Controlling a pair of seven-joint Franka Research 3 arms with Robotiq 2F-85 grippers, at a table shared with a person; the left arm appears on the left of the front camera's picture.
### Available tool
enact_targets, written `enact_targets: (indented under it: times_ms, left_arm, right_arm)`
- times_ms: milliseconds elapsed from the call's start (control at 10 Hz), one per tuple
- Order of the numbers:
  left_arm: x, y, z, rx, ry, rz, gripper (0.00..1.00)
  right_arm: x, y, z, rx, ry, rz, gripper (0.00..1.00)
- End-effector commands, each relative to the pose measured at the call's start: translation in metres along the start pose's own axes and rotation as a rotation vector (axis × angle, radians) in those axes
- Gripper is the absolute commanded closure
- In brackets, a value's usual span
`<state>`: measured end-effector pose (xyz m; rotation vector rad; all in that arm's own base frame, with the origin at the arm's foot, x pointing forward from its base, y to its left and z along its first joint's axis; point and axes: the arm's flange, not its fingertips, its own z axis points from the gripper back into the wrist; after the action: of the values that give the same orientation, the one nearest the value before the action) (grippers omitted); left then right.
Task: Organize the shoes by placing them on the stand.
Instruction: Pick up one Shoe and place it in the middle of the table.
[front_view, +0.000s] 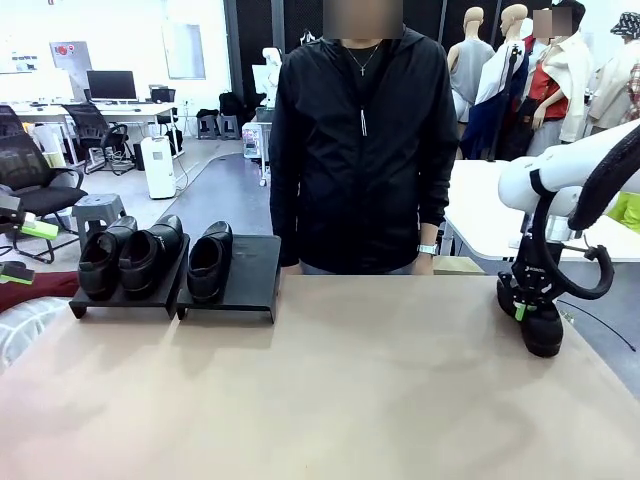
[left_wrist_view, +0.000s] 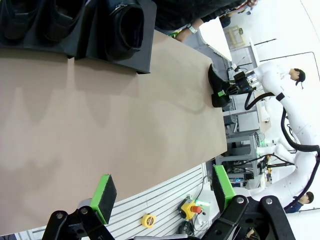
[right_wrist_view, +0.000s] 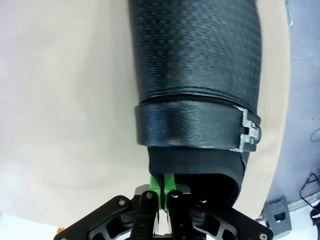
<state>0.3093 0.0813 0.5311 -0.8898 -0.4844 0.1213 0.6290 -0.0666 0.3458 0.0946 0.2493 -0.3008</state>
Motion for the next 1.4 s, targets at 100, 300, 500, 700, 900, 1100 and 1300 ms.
enact_targets:
  times_ms: [100,300,500,700,900,1100,1300]
  left_arm:
    - [0.0,-0.002,0.001,-0.012,-0.001,0.012,0.0]
    - [0.0,-0.002,0.001,-0.012,-0.001,0.012,0.0]
    - [0.0,-0.002,0.001,-0.012,-0.001,0.012,0.0]
    - [0.0,-0.002,0.001,-0.012,-0.001,0.012,0.0]
    - [0.0,-0.002,0.001,-0.012,-0.001,0.012,0.0]
    - [0.0,-0.002,0.001,-0.012,-0.001,0.012,0.0]
    - [0.0,-0.002,0.001,-0.012,-0.001,0.012,0.0]
  right_arm:
    - [-0.007,-0.005,0.015,0.042,-0.044,0.012,1.0]
    - [-0.048,-0.007,0.053,0.097,-0.149,0.062,1.0]
    - [-0.124,0.003,0.097,0.17,-0.232,0.085,1.0]
    - [-0.219,0.017,0.106,0.149,-0.277,0.114,1.0]
    - [-0.259,0.018,0.09,0.134,-0.245,0.098,1.0]
    - [-0.252,0.02,0.103,0.126,-0.237,0.137,1.0]
    - [-0.252,0.02,0.103,0.126,-0.237,0.137,1.0]
